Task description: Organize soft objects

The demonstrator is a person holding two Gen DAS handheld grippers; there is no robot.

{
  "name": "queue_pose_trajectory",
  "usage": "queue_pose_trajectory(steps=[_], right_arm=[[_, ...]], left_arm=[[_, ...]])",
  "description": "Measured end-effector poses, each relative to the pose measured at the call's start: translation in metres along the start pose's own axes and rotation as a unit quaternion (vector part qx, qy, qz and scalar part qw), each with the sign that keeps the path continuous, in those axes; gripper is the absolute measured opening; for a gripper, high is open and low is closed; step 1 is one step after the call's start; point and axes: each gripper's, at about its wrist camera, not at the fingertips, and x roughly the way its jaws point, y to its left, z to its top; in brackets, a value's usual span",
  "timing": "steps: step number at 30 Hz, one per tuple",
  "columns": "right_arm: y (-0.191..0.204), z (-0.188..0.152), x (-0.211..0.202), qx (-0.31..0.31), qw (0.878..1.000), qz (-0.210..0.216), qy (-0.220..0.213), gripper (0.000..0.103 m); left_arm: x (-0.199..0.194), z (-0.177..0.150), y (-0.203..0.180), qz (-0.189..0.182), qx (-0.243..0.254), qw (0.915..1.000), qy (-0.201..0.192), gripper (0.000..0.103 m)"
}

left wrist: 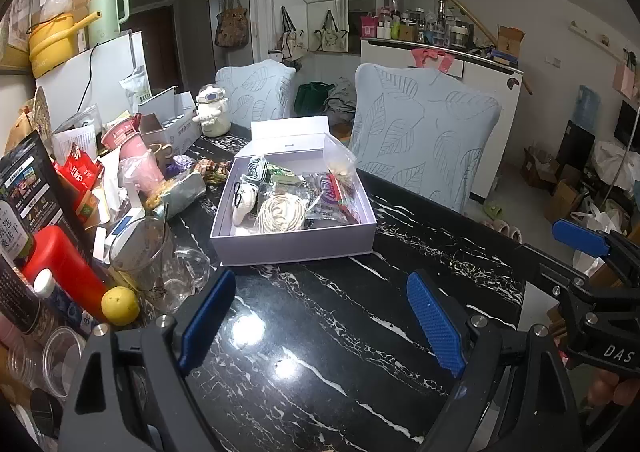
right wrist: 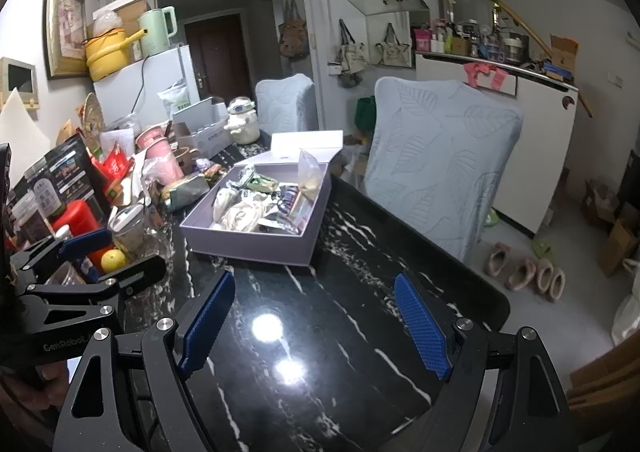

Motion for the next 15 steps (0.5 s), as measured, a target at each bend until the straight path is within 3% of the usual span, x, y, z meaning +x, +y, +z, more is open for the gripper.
queue_pose_trajectory(steps=[15], right_arm=[[-0.0033,0.0002,0.0005,0.004,1.000,-0.007,0.004,0.083]], left_arm=[[-0.0003,-0.0009,-0.0067,-0.004,0.007,0.9999,0.007,0.089]])
